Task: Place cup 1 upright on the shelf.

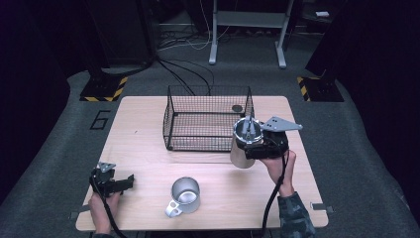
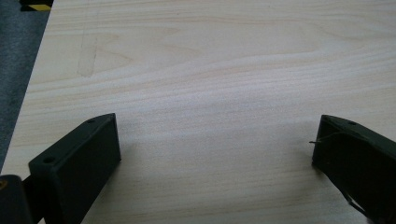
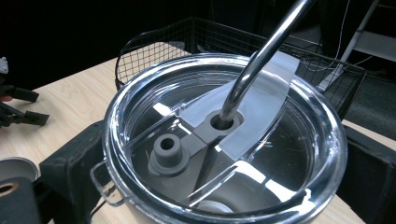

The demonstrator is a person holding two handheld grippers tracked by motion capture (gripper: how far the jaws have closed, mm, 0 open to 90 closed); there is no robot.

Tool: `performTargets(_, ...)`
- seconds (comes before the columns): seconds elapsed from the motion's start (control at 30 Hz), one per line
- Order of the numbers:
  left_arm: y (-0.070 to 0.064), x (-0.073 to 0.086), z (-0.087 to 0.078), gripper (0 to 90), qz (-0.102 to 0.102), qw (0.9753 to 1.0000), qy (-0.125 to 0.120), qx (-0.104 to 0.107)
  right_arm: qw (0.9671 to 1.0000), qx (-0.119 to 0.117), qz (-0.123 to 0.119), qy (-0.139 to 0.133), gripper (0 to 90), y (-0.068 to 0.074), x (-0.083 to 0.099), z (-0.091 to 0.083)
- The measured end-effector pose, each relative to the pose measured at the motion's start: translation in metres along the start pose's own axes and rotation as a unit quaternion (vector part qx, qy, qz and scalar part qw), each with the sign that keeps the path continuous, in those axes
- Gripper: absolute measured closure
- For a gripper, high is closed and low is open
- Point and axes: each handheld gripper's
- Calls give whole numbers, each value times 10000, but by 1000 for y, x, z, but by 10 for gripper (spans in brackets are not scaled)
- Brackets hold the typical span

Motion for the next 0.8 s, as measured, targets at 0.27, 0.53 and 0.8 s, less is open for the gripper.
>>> performTargets(0.27,0,0,0,8,5,10000,21,12,10000,25,-9,-16,35,-4,-9,1)
performTargets(0.53,0,0,0,8,3,10000,21,13,9999,48,-114,-11,35,-9,-18,3)
performTargets(0.8,0,0,0,8,7,10000,25,13,9999,105,-101,-27,35,-16,-29,6)
Point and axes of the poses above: each handheld gripper's, and its own axes: z roughly forward along the jaws, x roughly out of its underside, y roughly to its left, and after that the axes turned 1 degree about y, right-handed
